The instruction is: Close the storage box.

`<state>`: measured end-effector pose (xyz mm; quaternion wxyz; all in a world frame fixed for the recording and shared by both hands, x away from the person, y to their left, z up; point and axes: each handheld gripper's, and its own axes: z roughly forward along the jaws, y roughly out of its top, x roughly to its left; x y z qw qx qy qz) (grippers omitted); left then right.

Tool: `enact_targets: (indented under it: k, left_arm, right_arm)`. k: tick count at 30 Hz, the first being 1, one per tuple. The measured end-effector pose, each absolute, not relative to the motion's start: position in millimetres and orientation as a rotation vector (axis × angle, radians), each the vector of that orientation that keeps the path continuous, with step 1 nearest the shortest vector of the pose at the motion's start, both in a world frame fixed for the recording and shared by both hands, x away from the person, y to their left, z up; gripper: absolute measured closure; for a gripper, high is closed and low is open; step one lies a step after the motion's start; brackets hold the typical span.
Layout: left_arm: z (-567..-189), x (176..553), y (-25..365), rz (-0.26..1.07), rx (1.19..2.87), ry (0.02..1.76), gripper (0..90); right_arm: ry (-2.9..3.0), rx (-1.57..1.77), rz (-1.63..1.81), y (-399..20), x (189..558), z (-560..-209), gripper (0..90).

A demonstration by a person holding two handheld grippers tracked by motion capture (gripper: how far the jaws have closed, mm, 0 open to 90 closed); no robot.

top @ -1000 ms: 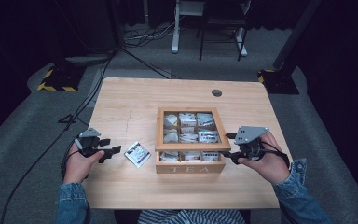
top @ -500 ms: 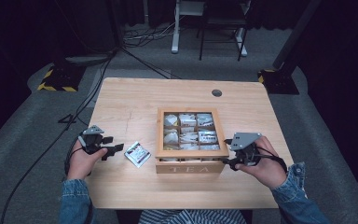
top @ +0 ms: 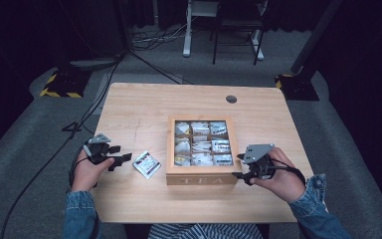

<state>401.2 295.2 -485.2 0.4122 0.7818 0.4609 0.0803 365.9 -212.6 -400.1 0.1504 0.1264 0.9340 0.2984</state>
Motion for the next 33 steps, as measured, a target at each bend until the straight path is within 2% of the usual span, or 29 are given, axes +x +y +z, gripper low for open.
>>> enact_targets:
  k: [1, 5, 16, 33]
  left_arm:
    - [-485, 401, 295, 0.204, 1.961, 1.162, 32.7]
    - [-485, 401, 295, 0.205, 1.962, 1.164, 32.7]
    - [-476, 388, 296, 0.29, 2.006, 1.208, 31.2]
    - [-478, 384, 304, 0.344, 2.009, 1.232, 29.4]
  right_arm:
    - [2.683, 0.37, 0.909, -213, 366, -400, 35.8]
    - [2.649, 0.369, 0.963, -214, 366, -395, 33.8]
    - [2.503, 0.571, 1.254, -234, 388, -382, 33.1]
    - [2.344, 0.77, 1.284, -276, 419, -388, 32.2]
